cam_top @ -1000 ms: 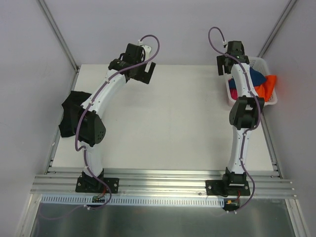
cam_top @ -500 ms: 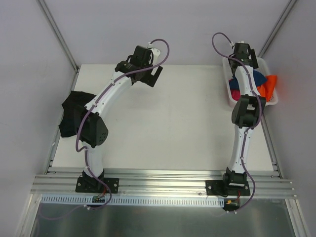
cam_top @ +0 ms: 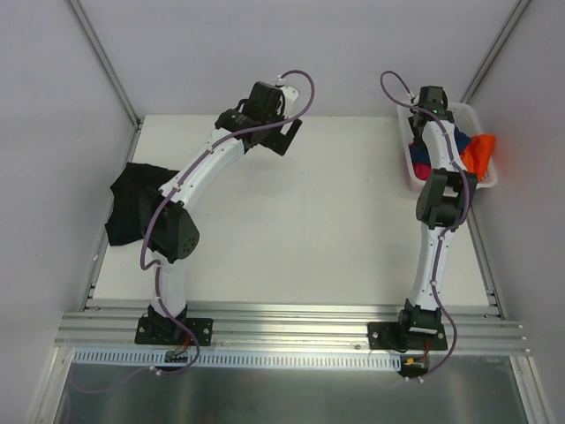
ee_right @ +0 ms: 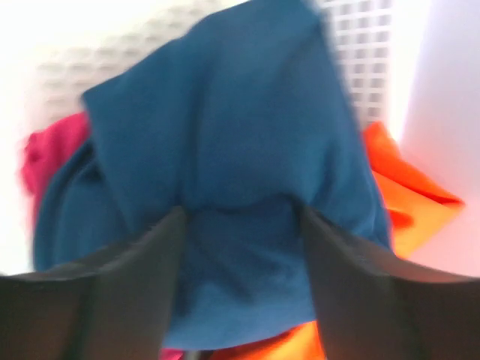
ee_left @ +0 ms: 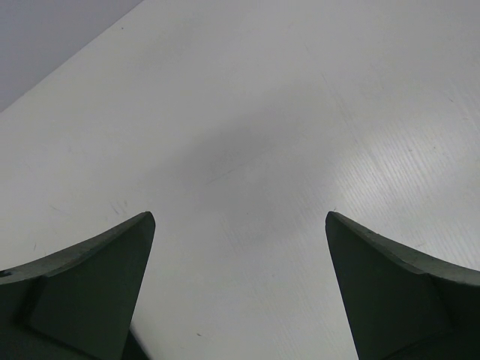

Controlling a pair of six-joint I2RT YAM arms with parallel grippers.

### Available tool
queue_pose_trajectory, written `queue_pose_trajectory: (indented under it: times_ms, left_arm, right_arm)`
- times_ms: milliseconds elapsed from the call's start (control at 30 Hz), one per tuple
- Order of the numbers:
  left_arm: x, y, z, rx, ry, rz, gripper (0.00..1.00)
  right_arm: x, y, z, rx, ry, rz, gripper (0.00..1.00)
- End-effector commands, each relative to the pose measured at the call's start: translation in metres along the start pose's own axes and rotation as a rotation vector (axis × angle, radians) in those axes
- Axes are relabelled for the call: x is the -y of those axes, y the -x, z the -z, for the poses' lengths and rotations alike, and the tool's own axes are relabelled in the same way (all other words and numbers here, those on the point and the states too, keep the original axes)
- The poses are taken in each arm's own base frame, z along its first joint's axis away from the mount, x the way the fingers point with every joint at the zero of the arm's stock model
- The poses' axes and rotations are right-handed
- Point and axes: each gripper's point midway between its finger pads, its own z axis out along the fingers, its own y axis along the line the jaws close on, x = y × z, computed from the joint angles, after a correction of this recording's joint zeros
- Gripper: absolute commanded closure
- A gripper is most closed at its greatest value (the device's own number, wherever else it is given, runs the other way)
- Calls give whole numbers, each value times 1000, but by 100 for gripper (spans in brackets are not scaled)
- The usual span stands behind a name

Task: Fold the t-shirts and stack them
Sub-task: Grab the tshirt from the pile, then move the tshirt to the center of the board

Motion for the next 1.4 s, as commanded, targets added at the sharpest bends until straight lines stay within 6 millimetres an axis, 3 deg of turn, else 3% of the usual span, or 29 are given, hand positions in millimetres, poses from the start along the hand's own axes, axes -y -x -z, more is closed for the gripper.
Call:
queue_pose_trajectory:
  times_ms: [0, 100, 167, 267, 367, 400, 500, 533, 667, 733, 767, 800, 900, 967, 1033, 1100, 1133, 1200, 1233, 1267, 1300, 1333, 1367]
  left_arm:
    - [-2, 18, 8, 52, 15, 1, 1]
    - [-2, 15, 6, 43, 19, 8, 1]
    - [-2, 12, 5, 35, 21, 14, 1]
    - [-5, 12, 7, 36, 38, 22, 1]
    - [-12, 12, 8, 33, 79, 29, 1]
    - [-17, 12, 9, 33, 108, 39, 1]
    - [-24, 7, 6, 15, 152, 43, 1]
    - [-24, 3, 4, 4, 155, 39, 3]
    - [-40, -3, 3, -11, 220, 78, 3]
    - [-62, -1, 9, 1, 296, 146, 3]
    - [-69, 2, 11, 15, 319, 185, 3]
    - [-77, 5, 13, 25, 339, 210, 2]
    - [-118, 17, 27, 82, 413, 318, 3]
    - [-150, 26, 40, 129, 448, 387, 3]
    - [-182, 27, 53, 158, 491, 437, 1]
    - [-196, 26, 56, 171, 498, 465, 1]
    - [-203, 24, 58, 170, 509, 471, 1]
    - [-213, 18, 58, 163, 525, 482, 1]
    - [-214, 17, 57, 161, 525, 483, 1]
    - [-217, 16, 57, 162, 523, 491, 1]
    - [-217, 15, 55, 158, 518, 494, 1]
    - [-214, 15, 54, 159, 495, 497, 1]
    - [-215, 15, 54, 163, 490, 507, 1]
  right_arm:
    - [-31, -12, 7, -41, 129, 44, 42]
    - [-25, -1, 14, -9, 132, 29, 74]
    - [-9, 13, 26, 33, 93, 8, 99]
    - [16, 39, 54, 121, 57, -63, 99]
    - [53, 69, 106, 251, 33, -153, 99]
    - [67, 81, 132, 312, 33, -183, 99]
    - [78, 96, 174, 403, 71, -247, 99]
    - [85, 102, 201, 457, 95, -268, 99]
    - [64, 121, 266, 587, 299, -356, 99]
    - [38, 132, 297, 649, 437, -340, 99]
    - [33, 137, 328, 719, 513, -335, 99]
    - [25, 143, 341, 751, 563, -360, 99]
    - [14, 160, 408, 908, 701, -375, 99]
    - [8, 167, 439, 968, 794, -406, 100]
    - [16, 174, 463, 1008, 861, -505, 99]
    - [12, 168, 470, 1000, 891, -504, 99]
    - [5, 161, 462, 967, 884, -483, 99]
    - [-33, 125, 407, 759, 884, -459, 99]
    - [-36, 107, 400, 714, 873, -446, 99]
    - [-63, 76, 361, 574, 868, -428, 95]
    - [-73, 49, 342, 460, 864, -422, 83]
    - [-82, 31, 334, 401, 874, -395, 48]
    - [-94, 12, 326, 356, 894, -351, 37]
